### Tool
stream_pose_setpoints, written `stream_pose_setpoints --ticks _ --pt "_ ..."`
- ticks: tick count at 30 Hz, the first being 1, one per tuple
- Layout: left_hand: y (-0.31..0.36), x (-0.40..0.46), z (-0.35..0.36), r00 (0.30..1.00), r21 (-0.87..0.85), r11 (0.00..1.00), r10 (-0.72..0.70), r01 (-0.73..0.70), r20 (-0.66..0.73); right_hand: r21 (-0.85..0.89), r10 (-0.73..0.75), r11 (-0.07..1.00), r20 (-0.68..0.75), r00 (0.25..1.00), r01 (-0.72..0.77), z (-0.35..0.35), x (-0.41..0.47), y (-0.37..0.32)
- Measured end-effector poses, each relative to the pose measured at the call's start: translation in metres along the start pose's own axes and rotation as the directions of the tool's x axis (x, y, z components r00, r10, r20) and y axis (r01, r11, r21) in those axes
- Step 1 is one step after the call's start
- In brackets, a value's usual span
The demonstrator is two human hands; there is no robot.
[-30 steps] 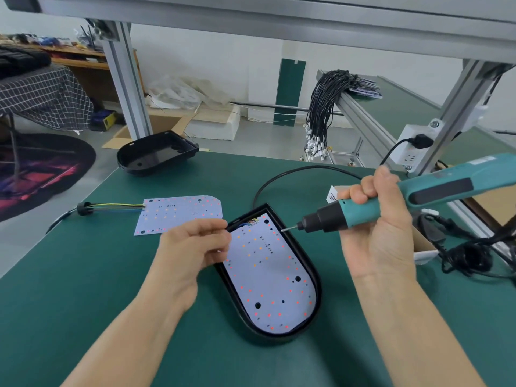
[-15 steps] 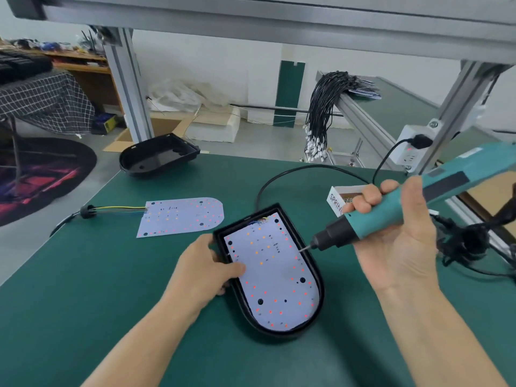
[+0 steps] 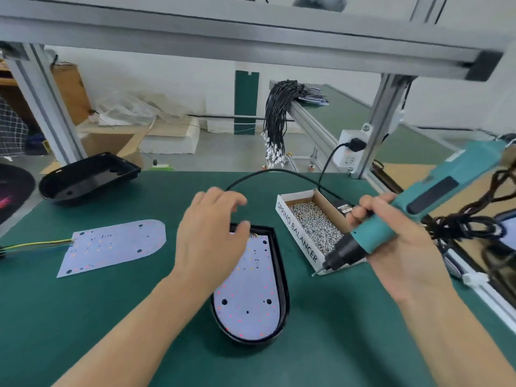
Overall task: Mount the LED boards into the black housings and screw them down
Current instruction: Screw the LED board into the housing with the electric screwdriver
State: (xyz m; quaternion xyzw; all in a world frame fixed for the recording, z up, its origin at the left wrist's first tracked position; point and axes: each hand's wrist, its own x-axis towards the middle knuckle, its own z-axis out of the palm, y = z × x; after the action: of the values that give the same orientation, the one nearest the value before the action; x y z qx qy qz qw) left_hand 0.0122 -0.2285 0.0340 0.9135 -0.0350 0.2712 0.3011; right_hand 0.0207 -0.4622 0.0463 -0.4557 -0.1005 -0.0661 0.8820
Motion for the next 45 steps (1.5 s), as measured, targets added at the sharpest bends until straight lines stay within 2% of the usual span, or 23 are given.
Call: stream_pose_setpoints --ticks 2,4,6,9,11,13,19,25,29,32,39,41,43,44,45 --pt "0.03 0.019 0.022 0.968 0.005 0.978 0.203 -0.206 0.145 -0.005 -0.048 0.999 -0.022 0.999 0.048 -0.003 0.003 -0.003" --pt "0.051 0.038 0.052 0.895 0.071 0.946 0.274 -0.317 0.352 -0.007 -0.103 0.995 -0.048 0.994 0.103 -0.006 0.006 -0.006" --pt "0.061 0.05 0.083 0.836 0.145 0.927 0.234 -0.346 0.496 -0.023 -0.154 0.988 -0.087 0.984 0.153 -0.011 0.007 -0.008" --pt "0.064 0.057 0.118 0.808 0.316 0.879 0.122 -0.357 0.576 -0.034 -0.184 0.983 -0.138 0.973 0.181 -0.018 0.009 -0.008" --pt "0.069 0.059 0.129 0.796 0.411 0.828 0.069 -0.382 0.601 -0.03 -0.199 0.98 -0.152 0.968 0.197 -0.021 0.009 -0.008" --pt "0.077 0.063 0.134 0.779 0.431 0.803 0.063 -0.411 0.624 -0.033 -0.213 0.977 -0.168 0.962 0.21 -0.022 0.01 -0.009" --pt "0.076 0.065 0.143 0.706 0.365 0.845 0.021 -0.39 0.708 -0.017 -0.216 0.976 -0.179 0.96 0.216 -0.024 0.007 -0.01" --pt "0.071 0.065 0.139 0.715 0.291 0.9 0.031 -0.323 0.698 -0.03 -0.216 0.976 -0.179 0.96 0.214 -0.018 0.009 -0.009" --pt "0.062 0.06 0.139 0.746 0.23 0.93 0.067 -0.287 0.662 -0.022 -0.222 0.975 -0.178 0.959 0.222 -0.018 0.01 -0.012" --pt "0.061 0.057 0.141 0.726 0.203 0.941 0.062 -0.271 0.685 -0.017 -0.214 0.977 -0.187 0.959 0.215 -0.017 0.011 -0.012" --pt "0.07 0.053 0.149 0.754 0.237 0.915 0.101 -0.326 0.649 -0.022 -0.209 0.978 -0.195 0.958 0.209 -0.018 0.008 -0.013" --pt "0.07 0.053 0.142 0.789 0.15 0.956 0.114 -0.253 0.603 -0.024 -0.218 0.976 -0.203 0.955 0.218 -0.019 0.008 -0.014" --pt "0.07 0.054 0.126 0.836 -0.083 0.996 0.06 -0.018 0.545 -0.012 -0.226 0.973 -0.196 0.954 0.228 -0.019 0.008 -0.015" --pt "0.069 0.055 0.115 0.84 -0.252 0.953 -0.002 0.165 0.542 -0.003 -0.229 0.972 -0.193 0.954 0.233 -0.018 0.008 -0.015" --pt "0.066 0.055 0.103 0.828 -0.411 0.848 -0.058 0.336 0.558 0.008 -0.228 0.972 -0.191 0.955 0.234 -0.017 0.008 -0.015"
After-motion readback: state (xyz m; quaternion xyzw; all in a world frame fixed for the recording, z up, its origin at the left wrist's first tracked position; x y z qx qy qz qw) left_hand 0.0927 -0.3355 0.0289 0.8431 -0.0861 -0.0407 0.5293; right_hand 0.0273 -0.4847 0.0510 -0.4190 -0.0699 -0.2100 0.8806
